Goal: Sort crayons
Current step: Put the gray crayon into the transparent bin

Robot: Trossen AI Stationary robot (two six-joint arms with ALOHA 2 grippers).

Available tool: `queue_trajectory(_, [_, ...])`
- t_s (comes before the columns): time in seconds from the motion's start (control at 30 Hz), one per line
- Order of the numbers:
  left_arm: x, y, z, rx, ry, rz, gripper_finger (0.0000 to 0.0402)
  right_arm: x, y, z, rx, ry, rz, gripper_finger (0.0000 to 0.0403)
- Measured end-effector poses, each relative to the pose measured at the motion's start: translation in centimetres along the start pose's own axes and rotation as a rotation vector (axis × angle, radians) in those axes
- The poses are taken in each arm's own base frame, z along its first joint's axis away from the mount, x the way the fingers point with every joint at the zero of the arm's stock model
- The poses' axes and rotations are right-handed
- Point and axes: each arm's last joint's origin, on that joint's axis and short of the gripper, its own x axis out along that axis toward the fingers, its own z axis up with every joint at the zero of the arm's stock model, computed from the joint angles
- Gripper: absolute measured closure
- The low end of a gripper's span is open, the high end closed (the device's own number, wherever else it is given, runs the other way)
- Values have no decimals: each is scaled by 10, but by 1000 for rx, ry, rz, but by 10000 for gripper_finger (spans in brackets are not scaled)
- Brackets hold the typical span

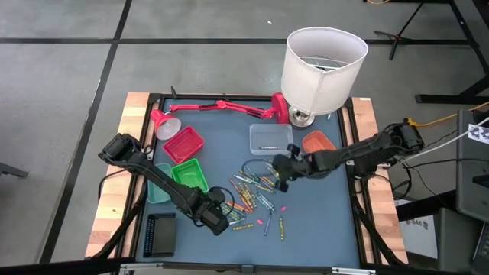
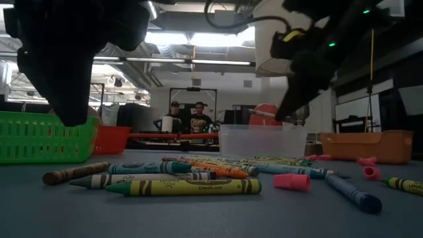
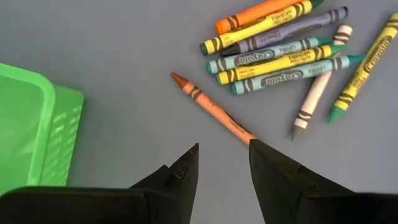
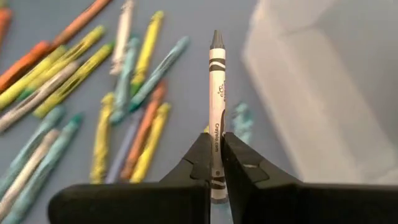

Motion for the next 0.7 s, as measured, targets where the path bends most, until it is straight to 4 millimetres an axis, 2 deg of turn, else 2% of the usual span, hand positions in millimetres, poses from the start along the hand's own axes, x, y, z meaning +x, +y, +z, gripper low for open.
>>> queue_trajectory(0.33, [1, 1, 1, -19, -36, 11, 277, 13, -38, 24, -18, -102, -68, 384])
queue_trajectory(0.7, [1, 1, 2, -44, -56, 15, 276, 20, -67, 29, -2, -87, -137, 384])
